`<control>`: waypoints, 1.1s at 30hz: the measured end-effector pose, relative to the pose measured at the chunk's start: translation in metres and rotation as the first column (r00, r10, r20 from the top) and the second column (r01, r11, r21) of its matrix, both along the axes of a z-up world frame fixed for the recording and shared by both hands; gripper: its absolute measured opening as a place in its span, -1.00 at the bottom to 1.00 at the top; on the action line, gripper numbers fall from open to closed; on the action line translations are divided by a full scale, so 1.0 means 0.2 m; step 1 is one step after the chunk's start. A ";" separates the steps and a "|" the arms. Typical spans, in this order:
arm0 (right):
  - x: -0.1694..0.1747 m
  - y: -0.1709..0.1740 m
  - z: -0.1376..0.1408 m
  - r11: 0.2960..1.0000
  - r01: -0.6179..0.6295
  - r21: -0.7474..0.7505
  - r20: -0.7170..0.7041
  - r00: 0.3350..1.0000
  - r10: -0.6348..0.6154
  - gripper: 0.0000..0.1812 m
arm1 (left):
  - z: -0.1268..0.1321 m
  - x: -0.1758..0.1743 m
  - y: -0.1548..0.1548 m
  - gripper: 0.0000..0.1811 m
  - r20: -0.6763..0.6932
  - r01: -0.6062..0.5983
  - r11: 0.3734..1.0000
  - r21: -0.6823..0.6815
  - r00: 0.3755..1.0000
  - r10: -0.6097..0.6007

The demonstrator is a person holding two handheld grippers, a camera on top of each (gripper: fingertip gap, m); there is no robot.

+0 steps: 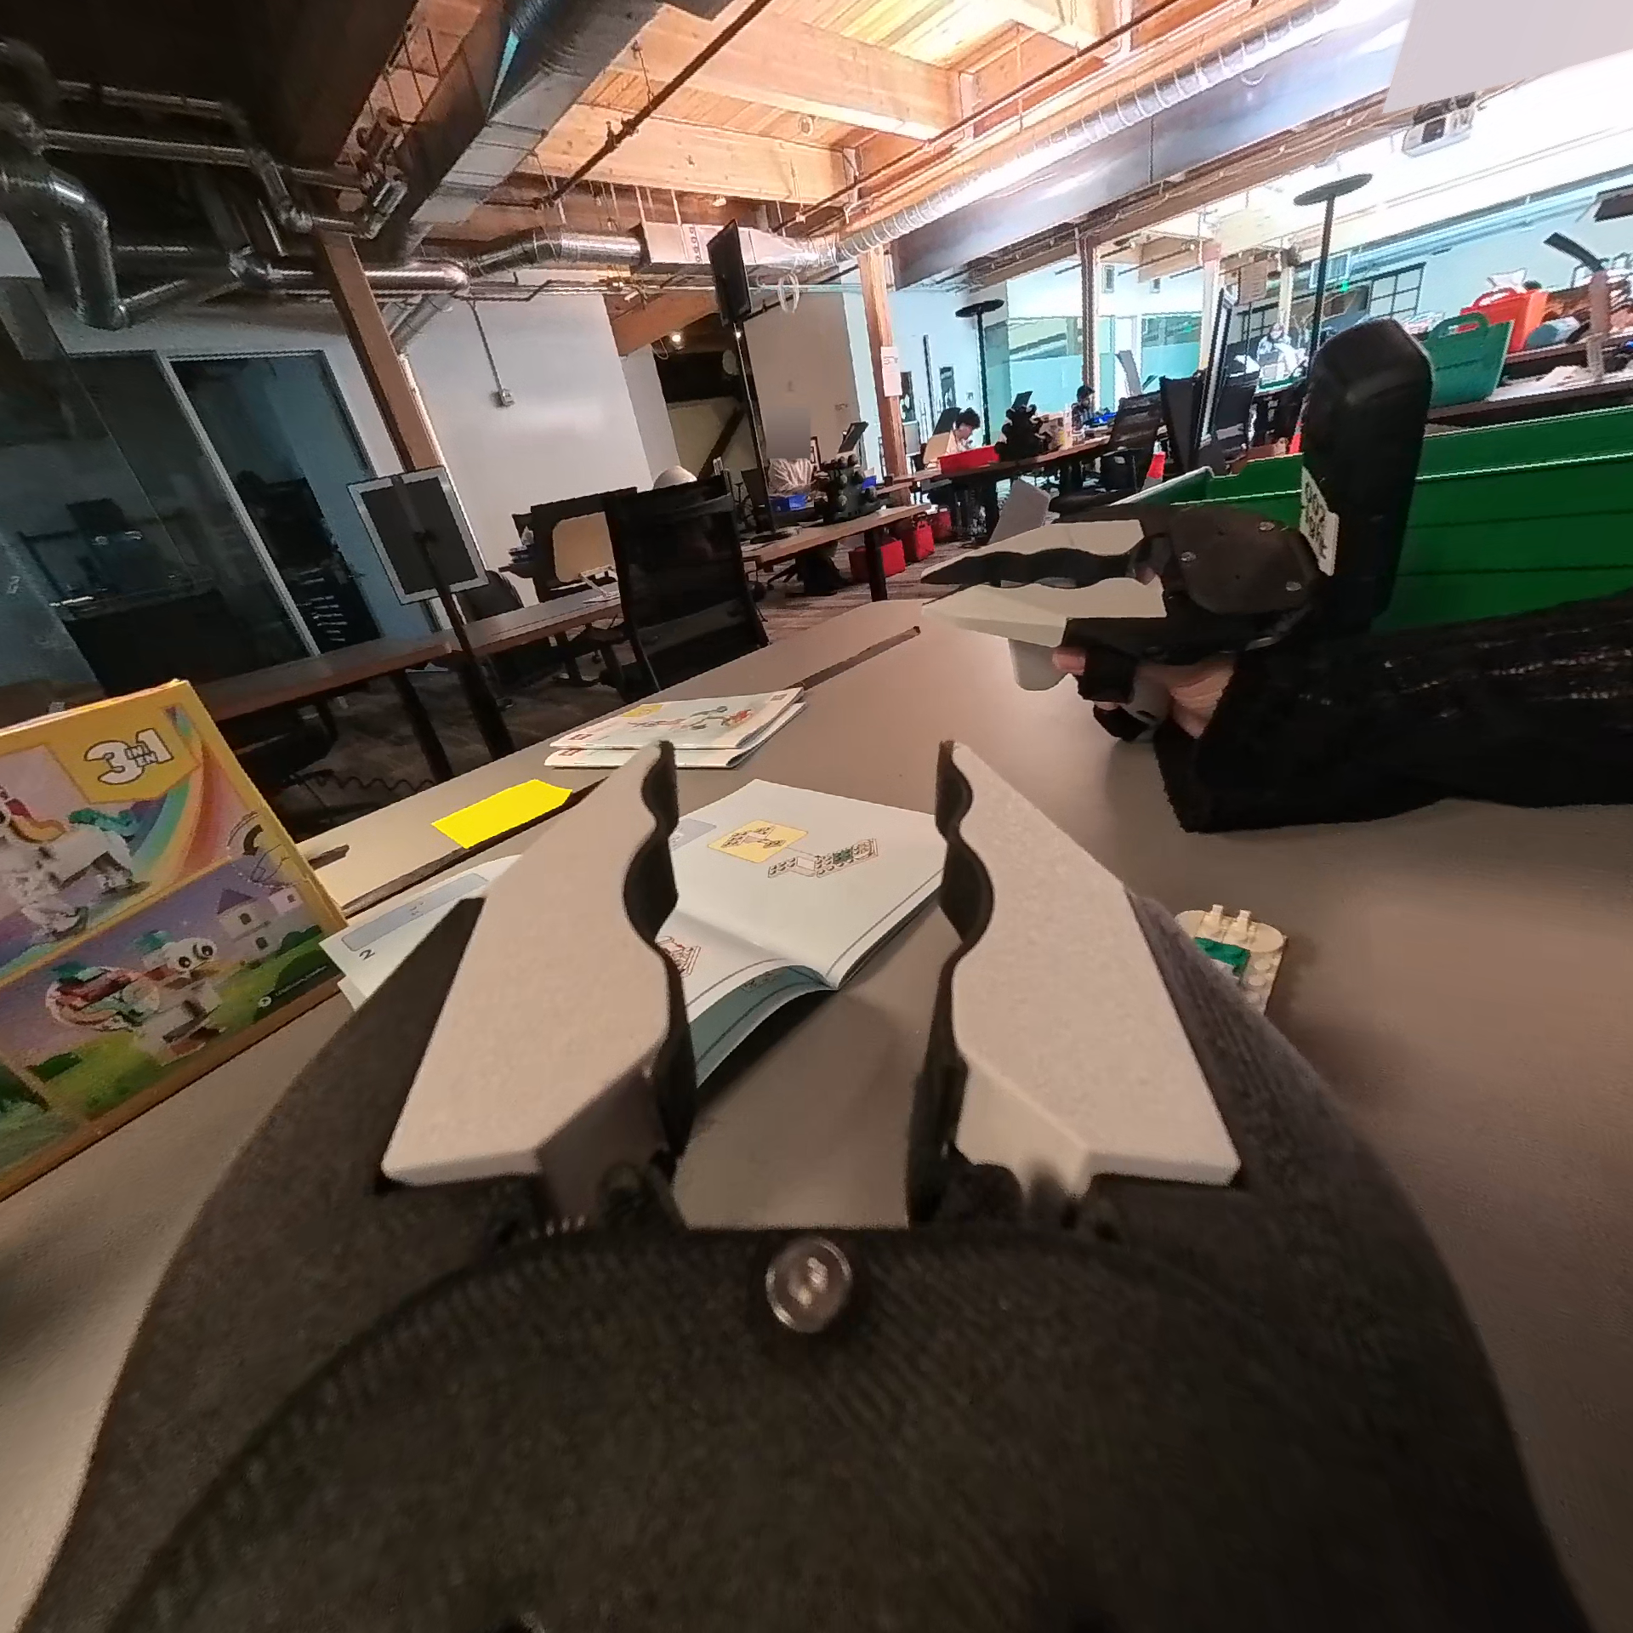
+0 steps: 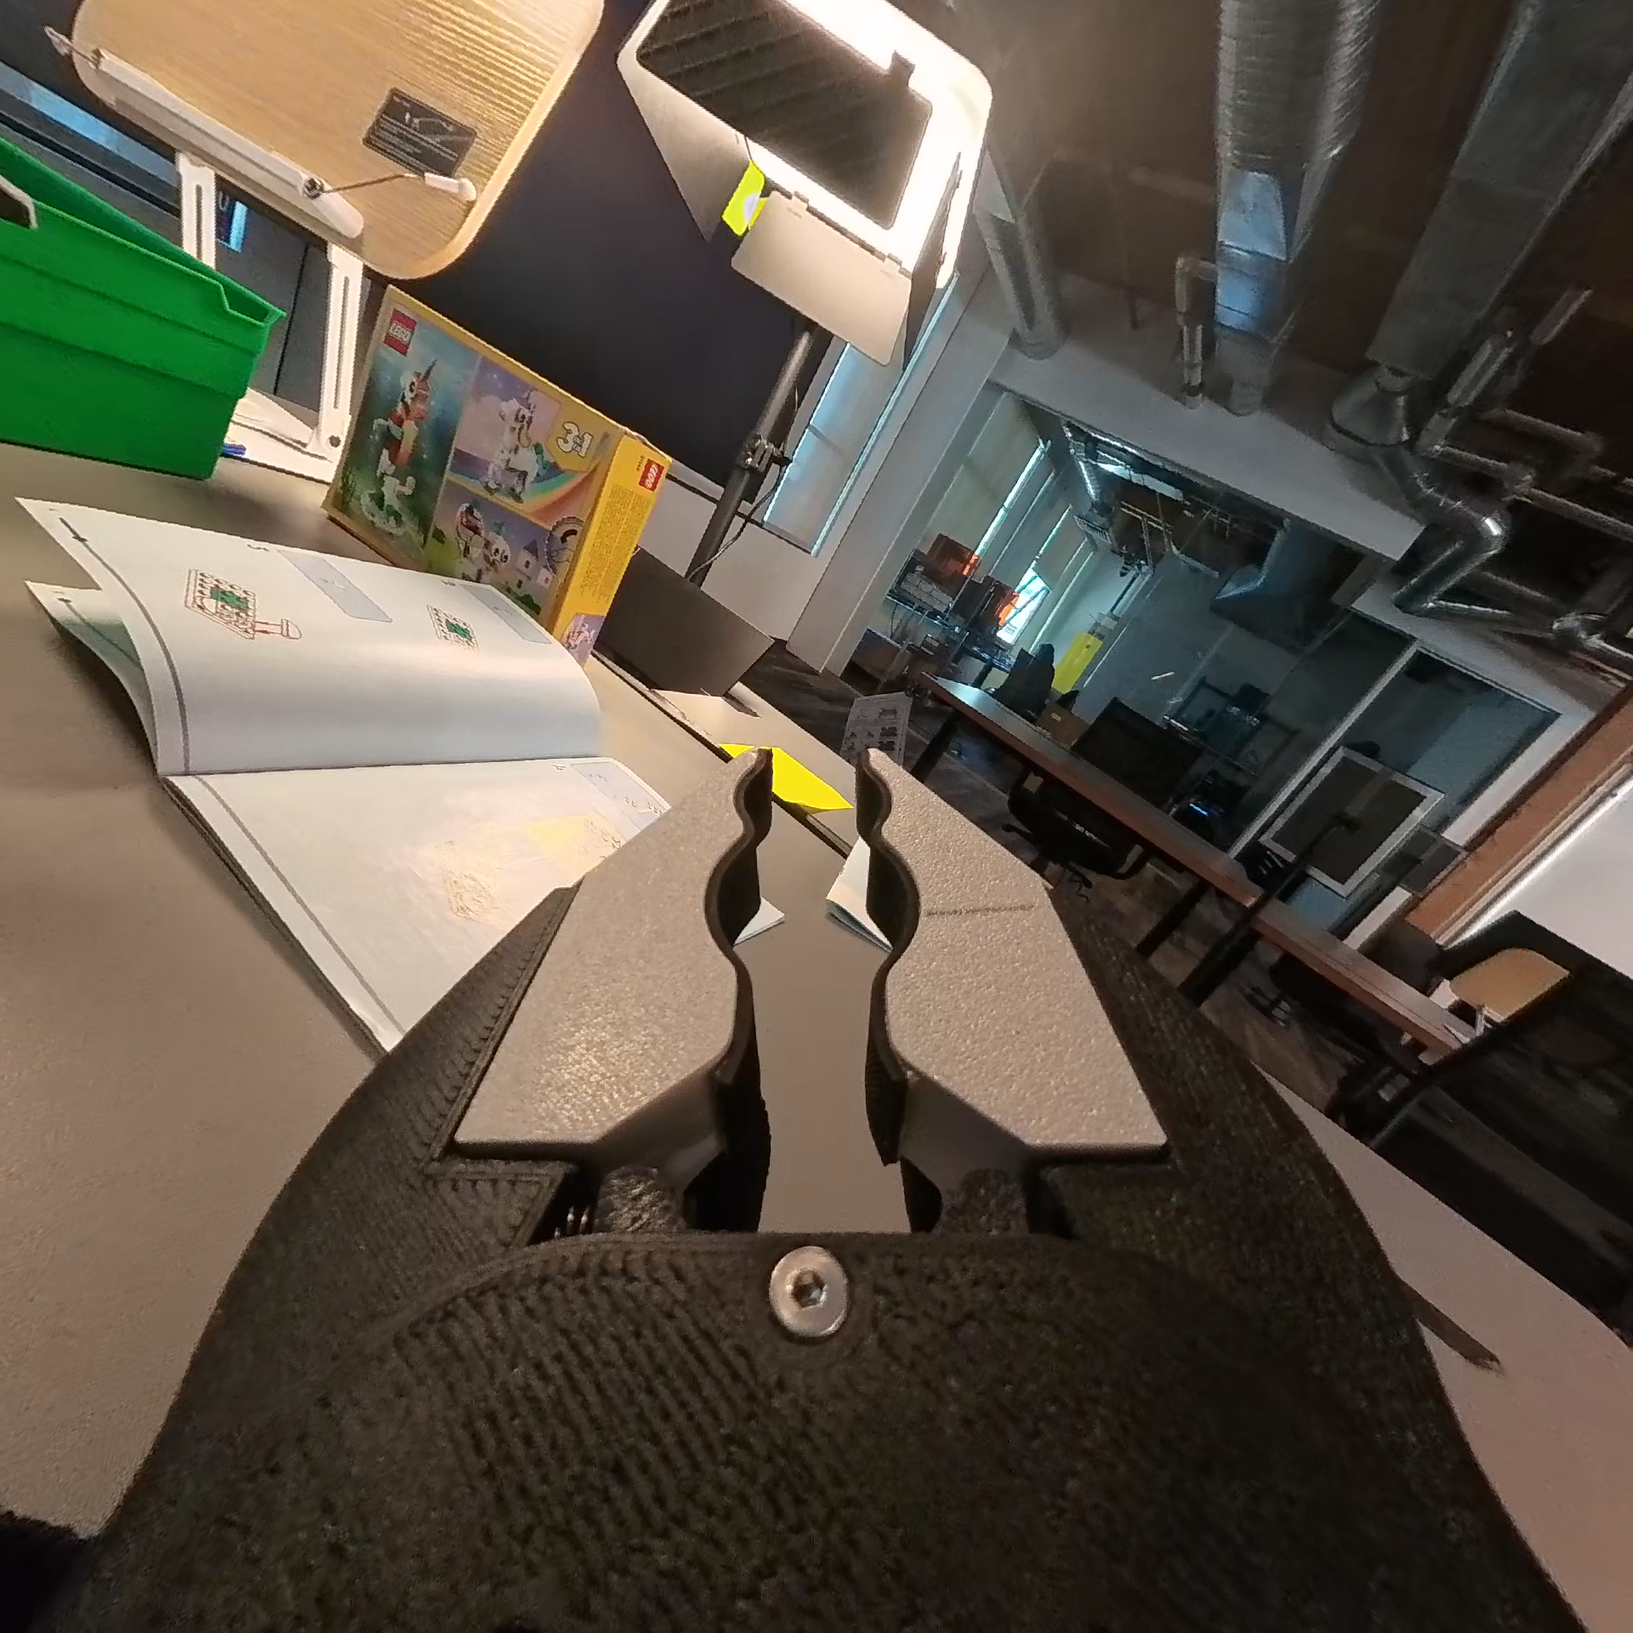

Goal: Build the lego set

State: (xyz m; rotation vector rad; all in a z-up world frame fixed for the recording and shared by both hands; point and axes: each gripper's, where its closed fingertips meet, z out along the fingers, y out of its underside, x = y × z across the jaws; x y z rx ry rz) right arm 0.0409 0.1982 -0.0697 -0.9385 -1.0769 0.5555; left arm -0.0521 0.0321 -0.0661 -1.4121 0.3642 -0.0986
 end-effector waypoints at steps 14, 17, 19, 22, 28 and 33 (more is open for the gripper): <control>0.00 0.00 0.00 1.000 0.000 0.001 0.000 1.000 0.000 -0.81 | 0.02 0.01 -0.02 -0.43 -0.028 -0.005 0.999 0.039 1.000 0.006; 0.00 0.00 0.00 1.000 -0.001 0.002 0.001 1.000 0.001 -0.81 | 0.02 0.01 -0.02 -0.43 -0.031 -0.004 0.999 0.041 1.000 0.005; 0.00 0.00 0.00 1.000 0.000 0.001 0.000 1.000 0.000 -0.81 | 0.02 0.01 -0.02 -0.43 -0.037 -0.003 0.999 0.046 0.999 0.004; 0.00 0.00 0.00 1.000 0.001 0.002 0.001 1.000 -0.001 -0.81 | 0.02 0.02 -0.02 -0.43 -0.040 0.000 0.999 0.042 0.999 0.002; 0.00 0.00 0.00 1.000 0.001 0.003 0.002 1.000 -0.001 -0.81 | 0.02 0.02 -0.02 -0.44 -0.036 0.000 0.999 0.038 0.999 0.001; 0.00 0.00 0.00 1.000 0.001 0.004 0.003 1.000 -0.001 -0.81 | 0.02 0.01 -0.01 -0.44 -0.035 -0.001 0.999 0.037 0.999 0.002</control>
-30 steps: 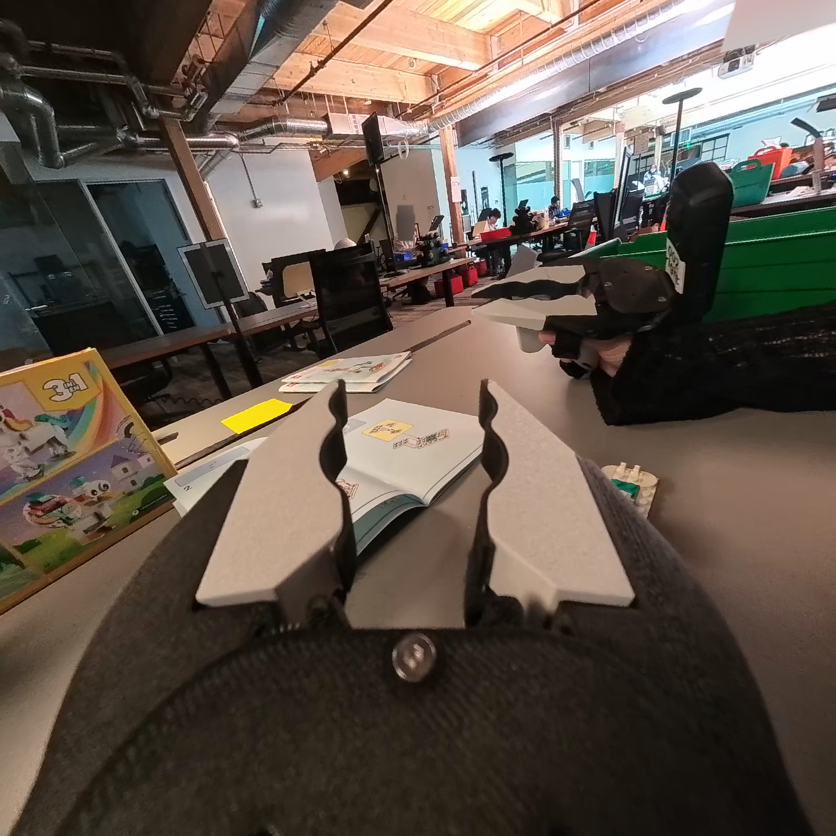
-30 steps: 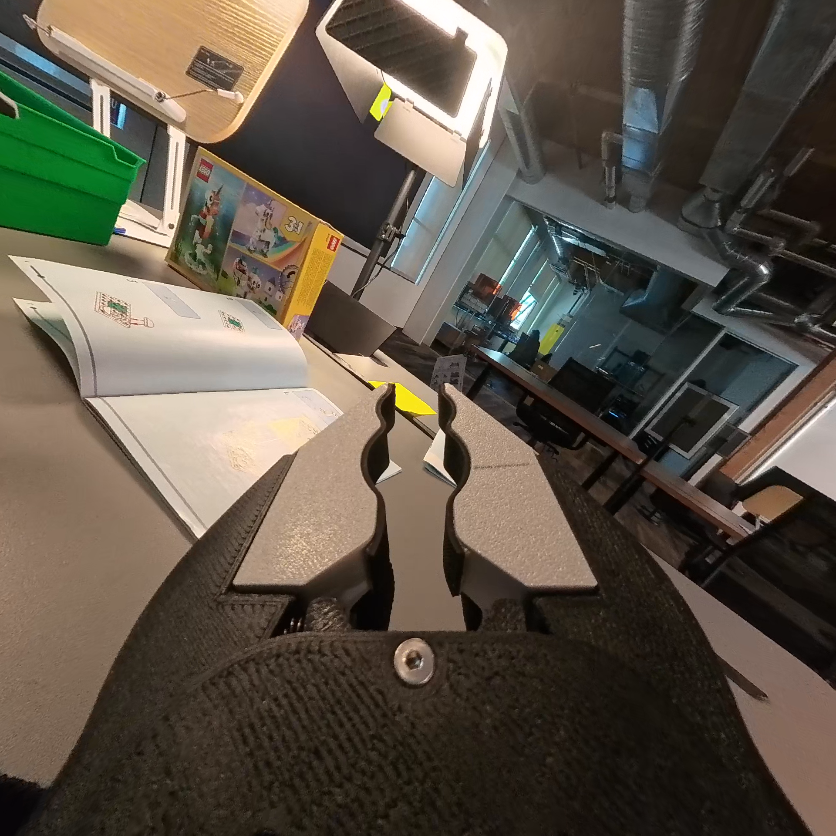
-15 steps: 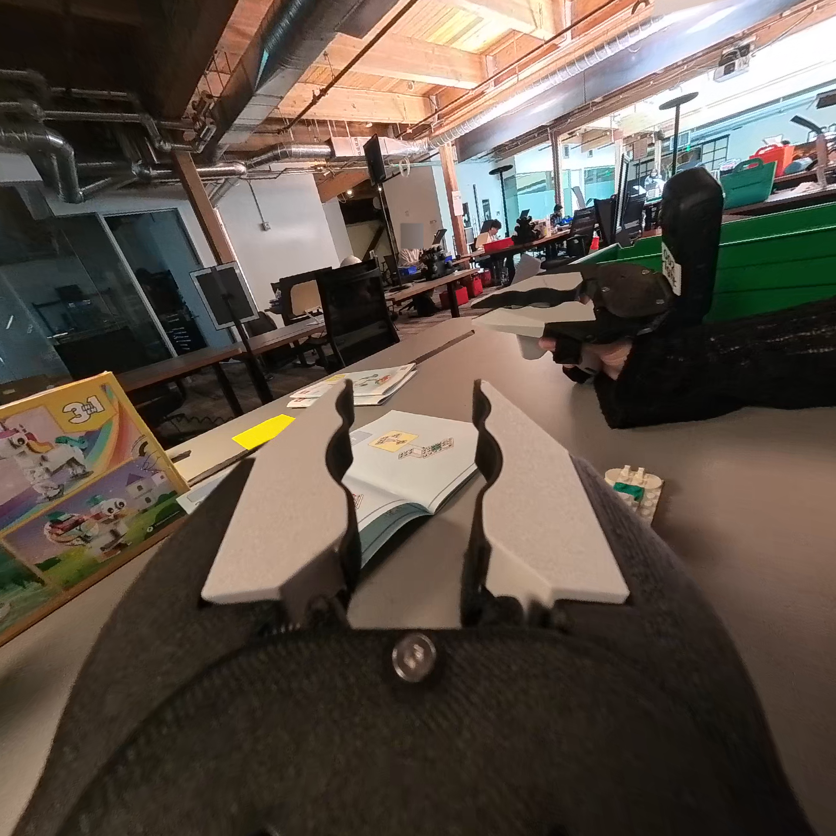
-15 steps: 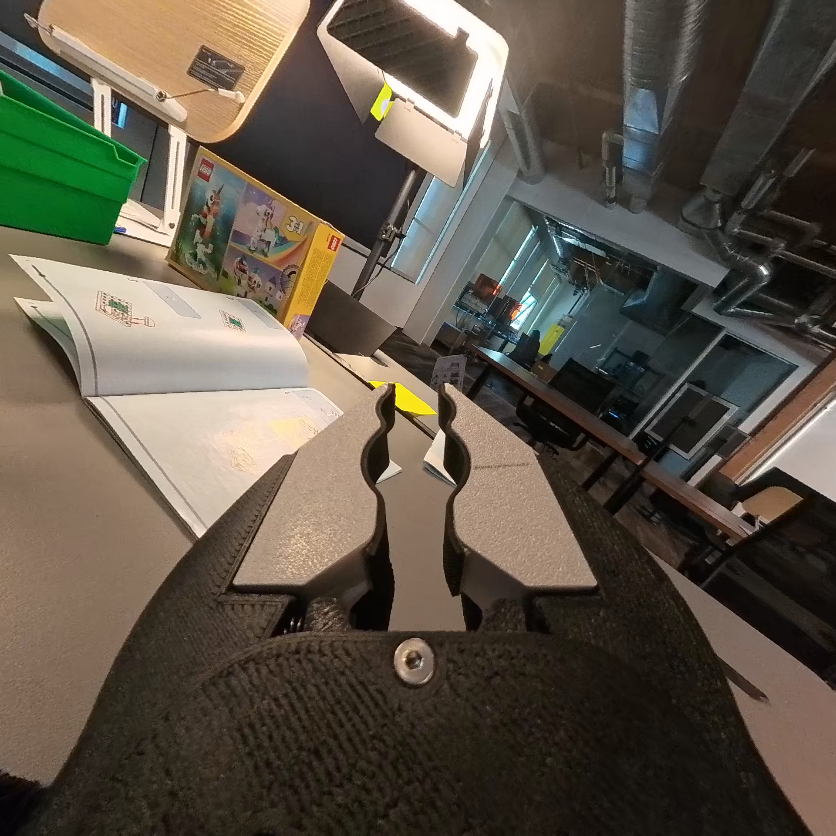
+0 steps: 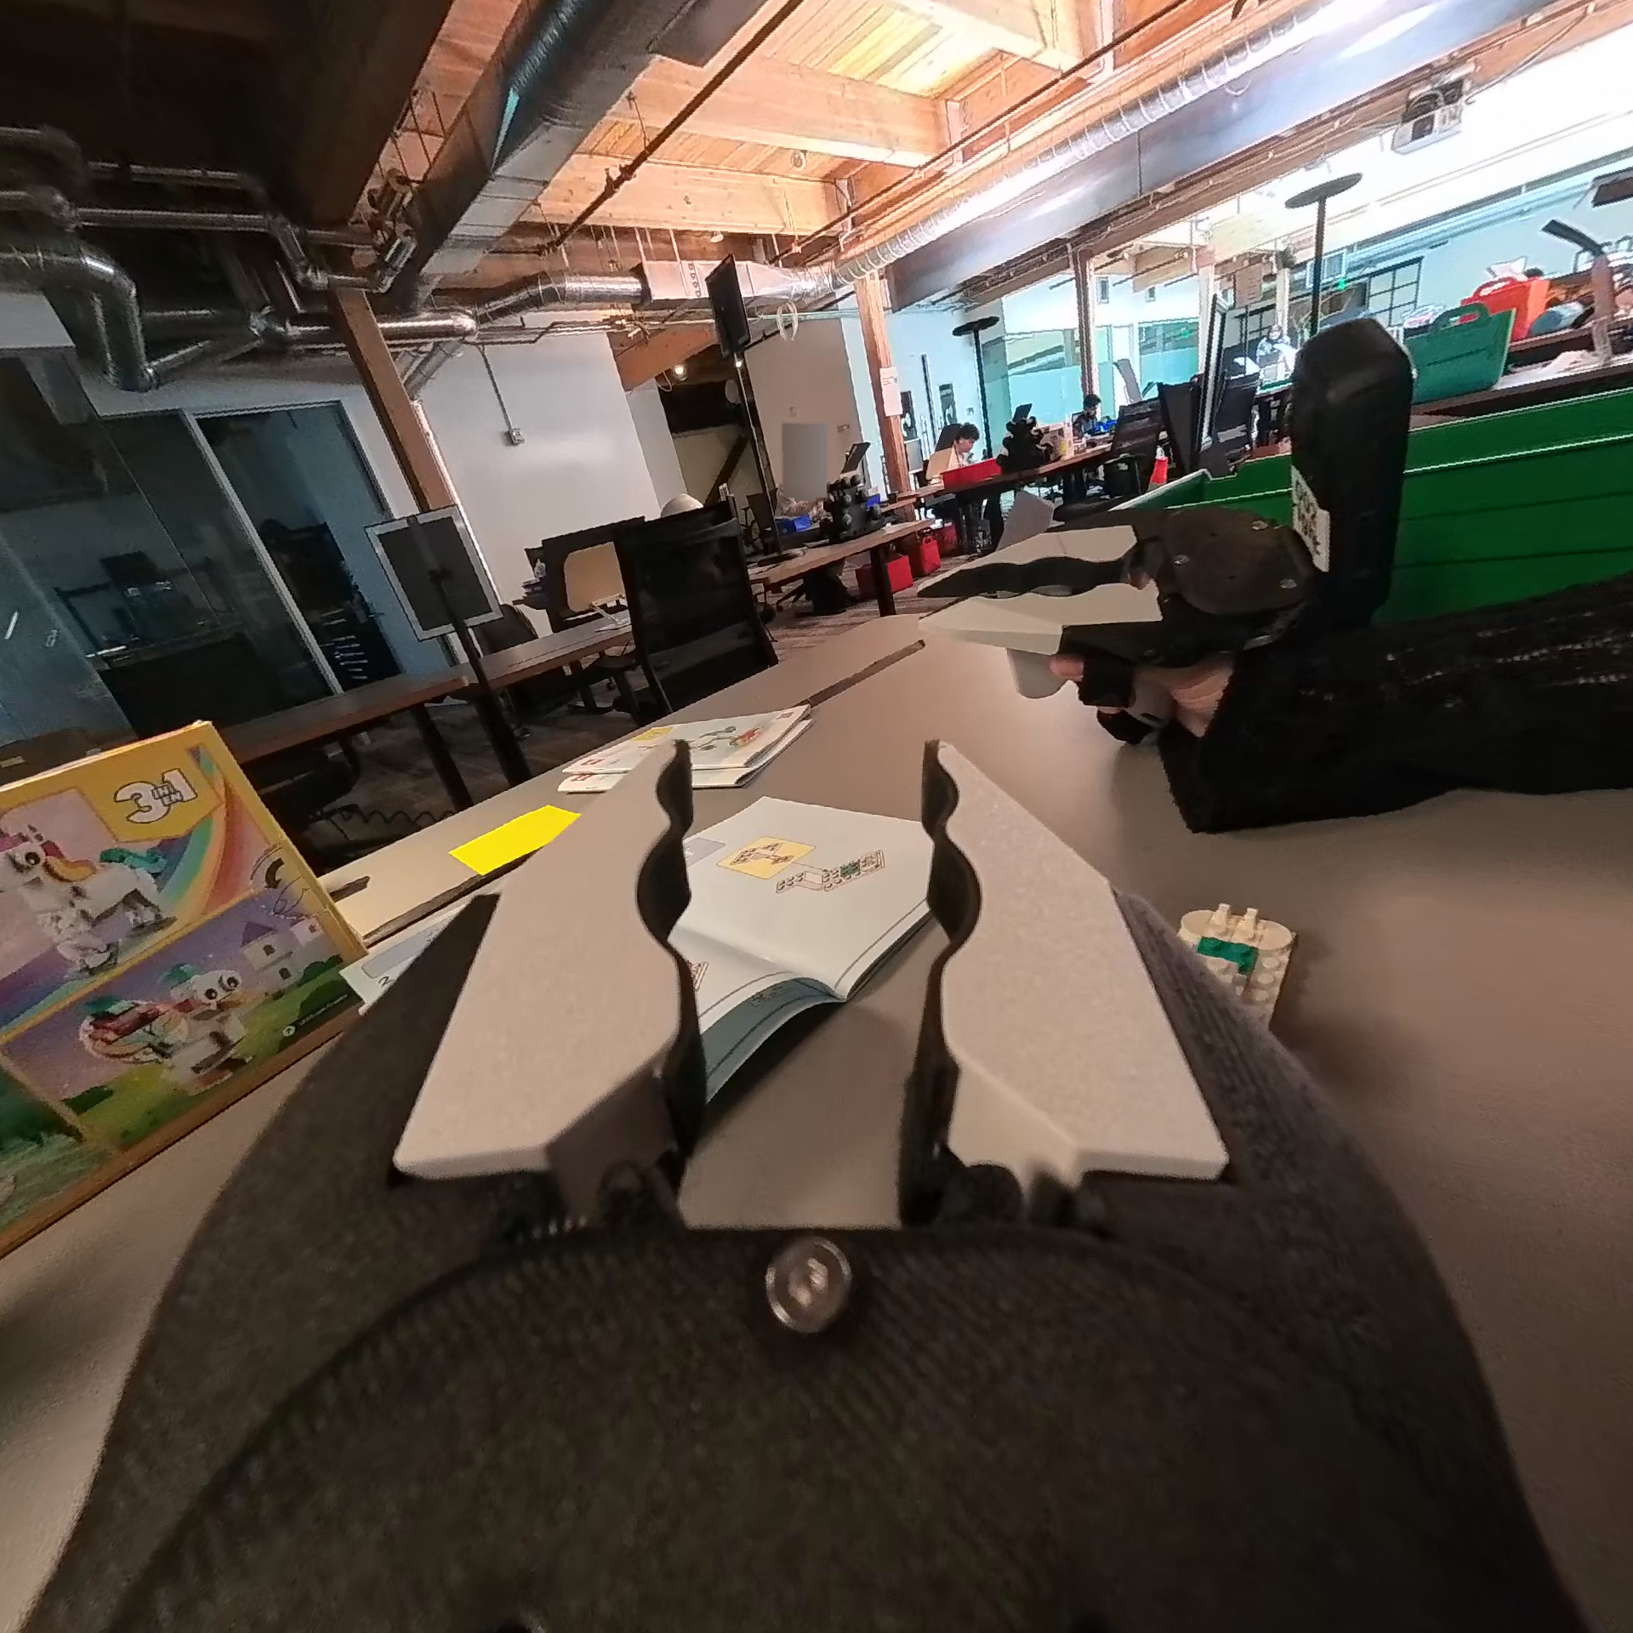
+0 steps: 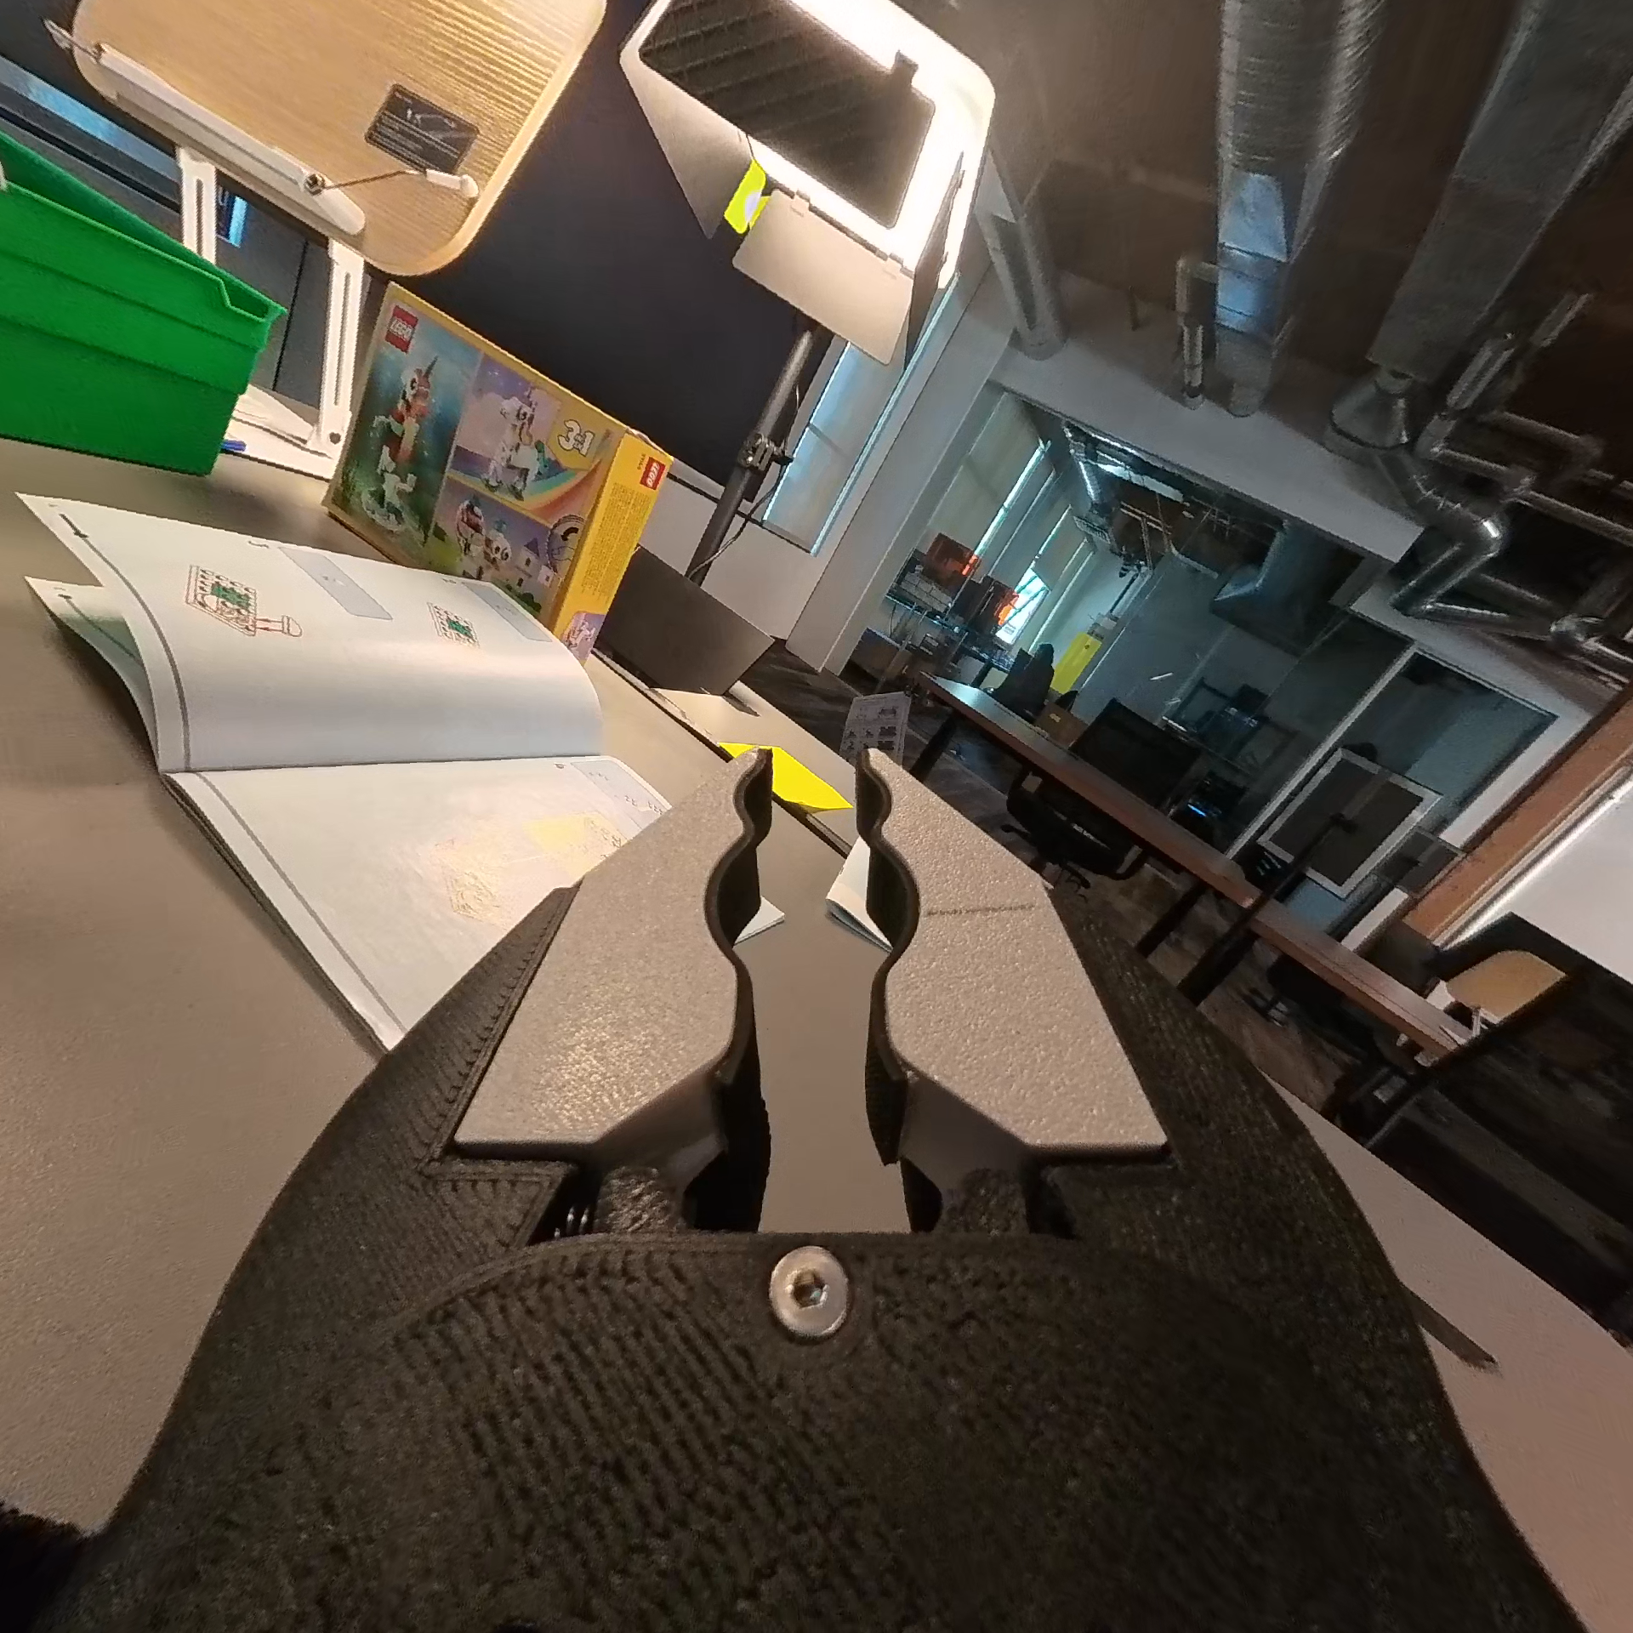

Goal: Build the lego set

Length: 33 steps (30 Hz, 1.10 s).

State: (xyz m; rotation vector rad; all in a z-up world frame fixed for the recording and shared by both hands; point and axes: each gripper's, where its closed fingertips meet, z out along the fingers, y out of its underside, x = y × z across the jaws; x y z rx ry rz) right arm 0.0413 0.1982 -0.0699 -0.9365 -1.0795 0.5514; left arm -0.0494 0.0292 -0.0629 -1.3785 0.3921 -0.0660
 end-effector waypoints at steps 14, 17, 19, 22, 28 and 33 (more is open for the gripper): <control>0.00 0.00 0.00 1.000 -0.002 0.002 0.002 1.000 0.002 -0.81 | 0.00 -0.01 0.01 -0.44 0.005 -0.003 1.000 -0.005 1.000 0.003; 0.00 0.00 0.00 1.000 -0.003 0.002 0.002 1.000 0.003 -0.81 | 0.00 -0.01 0.01 -0.44 0.004 -0.002 1.000 -0.006 1.000 0.002; 0.00 0.00 0.00 1.000 -0.004 0.002 0.001 1.000 0.004 -0.81 | 0.00 -0.01 0.01 -0.44 0.002 -0.002 1.000 -0.006 1.000 0.002; 0.00 0.00 0.00 1.000 0.003 0.002 -0.003 1.000 -0.003 -0.81 | -0.01 -0.01 0.01 -0.44 -0.031 -0.011 1.000 -0.003 0.999 0.011; -0.02 0.01 0.02 1.000 -0.005 -0.018 -0.032 0.999 0.004 -0.82 | 0.01 -0.11 0.10 -0.43 0.092 -0.123 0.992 -0.005 0.988 0.123; -0.09 0.00 0.02 0.999 -0.047 0.012 -0.028 0.999 0.047 -0.82 | 0.09 -0.12 0.18 -0.43 0.005 -0.239 0.967 0.090 0.971 0.239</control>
